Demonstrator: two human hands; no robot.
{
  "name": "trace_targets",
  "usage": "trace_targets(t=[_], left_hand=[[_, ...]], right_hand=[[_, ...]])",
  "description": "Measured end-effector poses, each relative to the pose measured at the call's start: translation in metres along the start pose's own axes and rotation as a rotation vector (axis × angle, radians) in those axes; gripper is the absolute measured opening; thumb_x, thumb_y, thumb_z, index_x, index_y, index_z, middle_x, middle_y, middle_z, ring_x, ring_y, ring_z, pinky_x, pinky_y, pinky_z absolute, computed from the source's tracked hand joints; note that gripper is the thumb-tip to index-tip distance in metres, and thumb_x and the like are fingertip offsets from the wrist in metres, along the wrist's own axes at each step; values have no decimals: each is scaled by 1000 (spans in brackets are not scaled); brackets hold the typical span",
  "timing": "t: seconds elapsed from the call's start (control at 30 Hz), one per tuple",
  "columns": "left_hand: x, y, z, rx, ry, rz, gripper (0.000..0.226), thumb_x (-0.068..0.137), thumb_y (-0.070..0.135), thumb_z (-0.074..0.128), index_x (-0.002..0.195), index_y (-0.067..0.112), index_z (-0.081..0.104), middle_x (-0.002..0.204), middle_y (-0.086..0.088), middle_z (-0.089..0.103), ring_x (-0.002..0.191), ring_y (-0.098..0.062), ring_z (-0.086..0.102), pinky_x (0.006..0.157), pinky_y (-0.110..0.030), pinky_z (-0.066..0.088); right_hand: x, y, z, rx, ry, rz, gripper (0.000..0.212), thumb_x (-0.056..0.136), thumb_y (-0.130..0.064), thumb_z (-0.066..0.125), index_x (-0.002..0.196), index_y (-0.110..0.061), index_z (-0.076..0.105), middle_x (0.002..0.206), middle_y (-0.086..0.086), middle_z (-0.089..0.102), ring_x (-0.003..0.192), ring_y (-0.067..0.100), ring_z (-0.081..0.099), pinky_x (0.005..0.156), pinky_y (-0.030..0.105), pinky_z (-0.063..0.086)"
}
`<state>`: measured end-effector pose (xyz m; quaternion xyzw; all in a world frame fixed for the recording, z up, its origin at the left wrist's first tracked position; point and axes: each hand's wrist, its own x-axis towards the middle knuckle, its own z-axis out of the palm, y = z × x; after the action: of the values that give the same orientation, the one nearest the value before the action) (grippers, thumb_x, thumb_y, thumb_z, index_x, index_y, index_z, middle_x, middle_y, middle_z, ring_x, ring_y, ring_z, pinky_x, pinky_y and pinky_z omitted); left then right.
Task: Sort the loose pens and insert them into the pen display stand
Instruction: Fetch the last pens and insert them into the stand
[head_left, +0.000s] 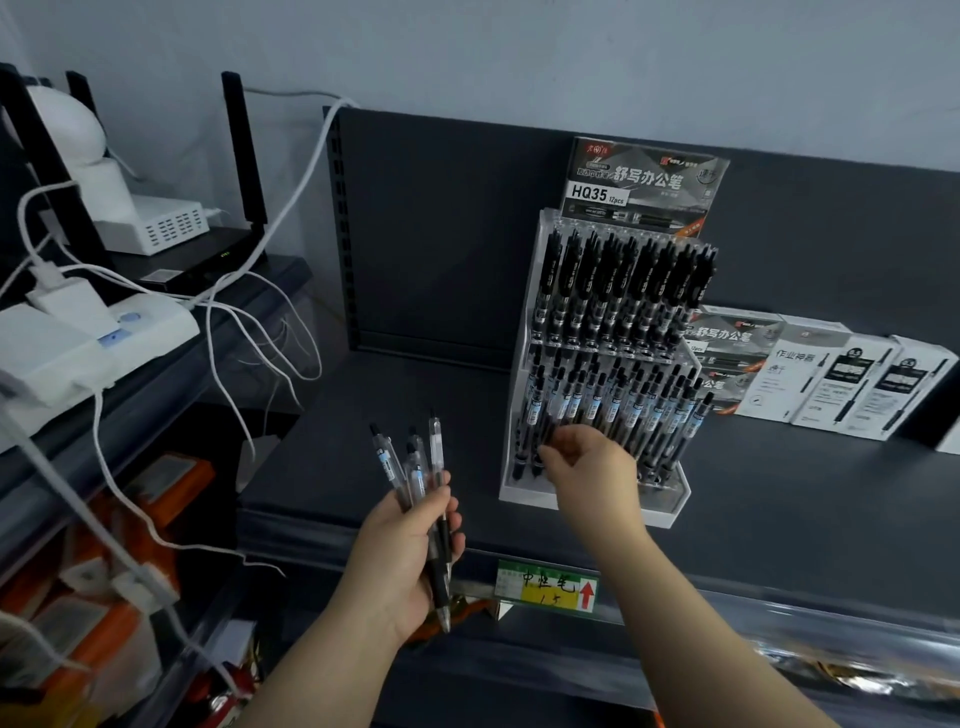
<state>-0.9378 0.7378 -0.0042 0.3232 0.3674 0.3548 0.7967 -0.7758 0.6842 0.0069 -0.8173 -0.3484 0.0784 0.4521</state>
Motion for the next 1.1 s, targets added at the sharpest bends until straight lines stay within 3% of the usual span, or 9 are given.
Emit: trace_targets(t=[0.2,0.3,0.53,0.67,0.8,0.9,1.0,1.1], left_hand=[[-2,0,2,15,-2,-4,13,90,6,57,97,10,67,73,-3,58,66,-14,55,59,-28,47],[-3,-1,2,23,-12,-11,12,90,5,57,97,9,67,74,-4,59,67,-15,55,60,-28,47],[-6,-3,5,37,-26,-15,13,90,5,57,97,8,66,76,-6,59,69,-16,56,61,-29,48],[-7,-4,6,38,-34,-17,13,89,5,58,99,8,67,77,-6,60,70,-17,57,61,-29,48],[-9,-5,8,48,-43,-2,12,89,3,58,97,7,66,75,-7,62,69,-17,58,60,-30,50],[-10,-8,10,86,-65,17,11,88,3,59,97,6,65,74,-8,63,68,-19,59,60,-31,50],[-13,-11,16,164,-113,46,10,89,5,58,96,6,66,73,-11,61,64,-19,56,55,-29,47],[-17,-14,20,171,-135,52,12,89,2,57,97,6,66,75,-11,63,68,-21,58,58,-30,49]], right_hand=[[4,7,4,-153,-26,-48,17,90,-23,59,99,-11,66,94,6,64,70,16,57,62,23,41],[5,9,6,-184,-46,-49,12,89,-23,59,90,-12,64,88,7,61,68,16,54,63,24,41],[7,7,8,-220,-35,-60,13,88,-26,60,90,-13,62,93,8,63,64,13,55,51,19,37],[5,3,5,-217,-50,-54,18,88,-27,62,97,-12,61,96,6,62,72,15,58,59,21,42],[-11,-4,-4,-61,-28,-58,15,86,-28,65,90,-18,55,78,-4,56,70,12,54,55,17,39],[-31,-16,-6,69,-208,-70,11,88,-31,62,84,-21,63,73,-8,61,64,4,55,56,14,41],[-45,-26,-5,204,-374,-20,15,84,-34,66,81,-20,69,75,0,69,67,8,62,64,25,54],[-47,-30,-12,408,-407,82,15,86,-21,65,79,-9,69,66,3,70,52,7,59,52,23,52]])
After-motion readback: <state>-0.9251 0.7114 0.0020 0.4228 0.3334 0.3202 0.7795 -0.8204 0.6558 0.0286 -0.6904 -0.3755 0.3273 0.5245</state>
